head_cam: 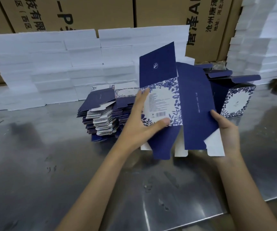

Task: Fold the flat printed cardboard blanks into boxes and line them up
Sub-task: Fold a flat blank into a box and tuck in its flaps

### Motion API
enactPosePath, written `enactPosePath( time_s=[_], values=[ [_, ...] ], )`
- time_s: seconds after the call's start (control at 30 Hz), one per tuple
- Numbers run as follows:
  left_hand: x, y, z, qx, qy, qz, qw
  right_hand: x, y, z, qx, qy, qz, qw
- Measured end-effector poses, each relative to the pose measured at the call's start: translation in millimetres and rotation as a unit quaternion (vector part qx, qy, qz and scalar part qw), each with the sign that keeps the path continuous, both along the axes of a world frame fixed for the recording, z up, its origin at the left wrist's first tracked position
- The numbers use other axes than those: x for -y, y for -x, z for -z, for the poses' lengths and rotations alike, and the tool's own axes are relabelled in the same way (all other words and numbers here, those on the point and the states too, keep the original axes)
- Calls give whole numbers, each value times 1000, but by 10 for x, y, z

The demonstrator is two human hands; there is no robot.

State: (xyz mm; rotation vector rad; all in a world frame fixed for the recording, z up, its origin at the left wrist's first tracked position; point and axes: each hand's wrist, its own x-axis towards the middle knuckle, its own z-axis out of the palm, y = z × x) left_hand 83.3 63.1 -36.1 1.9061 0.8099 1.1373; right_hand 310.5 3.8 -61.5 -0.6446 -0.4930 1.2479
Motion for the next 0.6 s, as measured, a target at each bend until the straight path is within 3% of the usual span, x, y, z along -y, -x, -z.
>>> enactPosePath(
  time_s=[0.3, 0.47, 0.6],
  values=[
    [219, -658, 94, -149, 53, 124, 980, 261, -251, -125, -17, 7, 28, 999],
    [140, -790, 157, -79, 22, 107, 991, 260, -162, -213, 26, 34, 5, 999],
    [68, -763, 169, -14, 0, 64, 998, 201, -166, -53, 120, 17, 4, 993]
  ],
)
